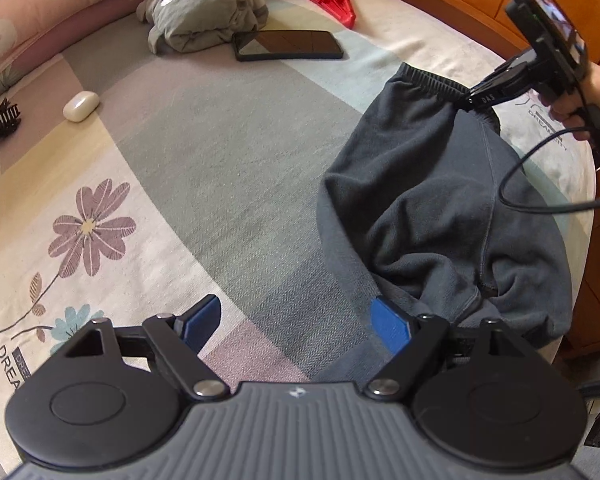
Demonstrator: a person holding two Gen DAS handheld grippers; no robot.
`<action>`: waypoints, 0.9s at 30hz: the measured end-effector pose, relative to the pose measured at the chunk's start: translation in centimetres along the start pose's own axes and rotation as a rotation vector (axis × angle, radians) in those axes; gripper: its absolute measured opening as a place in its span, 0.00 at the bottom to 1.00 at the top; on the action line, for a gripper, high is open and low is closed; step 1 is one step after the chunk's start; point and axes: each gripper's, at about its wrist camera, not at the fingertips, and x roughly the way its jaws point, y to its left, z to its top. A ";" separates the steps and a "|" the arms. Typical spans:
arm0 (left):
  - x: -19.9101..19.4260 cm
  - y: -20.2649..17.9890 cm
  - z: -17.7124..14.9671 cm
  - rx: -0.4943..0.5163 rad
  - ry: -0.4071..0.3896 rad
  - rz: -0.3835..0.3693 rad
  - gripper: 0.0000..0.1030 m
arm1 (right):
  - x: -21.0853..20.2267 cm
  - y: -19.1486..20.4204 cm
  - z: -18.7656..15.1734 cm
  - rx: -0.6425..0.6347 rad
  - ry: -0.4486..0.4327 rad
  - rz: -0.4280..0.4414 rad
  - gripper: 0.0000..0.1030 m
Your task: Fold clothes
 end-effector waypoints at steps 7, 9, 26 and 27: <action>-1.3 -0.1 -0.4 0.009 0.007 -0.012 0.80 | 0.2 -0.7 0.0 0.054 0.014 0.007 0.16; -1.8 -0.2 -0.7 0.007 0.009 -0.014 0.80 | -0.9 -0.6 0.0 0.048 -0.006 0.004 0.18; -3.1 -4.0 -5.0 -0.044 0.105 -0.077 0.73 | -8.0 7.1 -2.2 -0.021 -0.079 0.364 0.38; -3.1 -4.3 -5.2 -0.036 0.103 -0.076 0.66 | -8.1 7.9 -2.6 -0.043 -0.075 0.377 0.38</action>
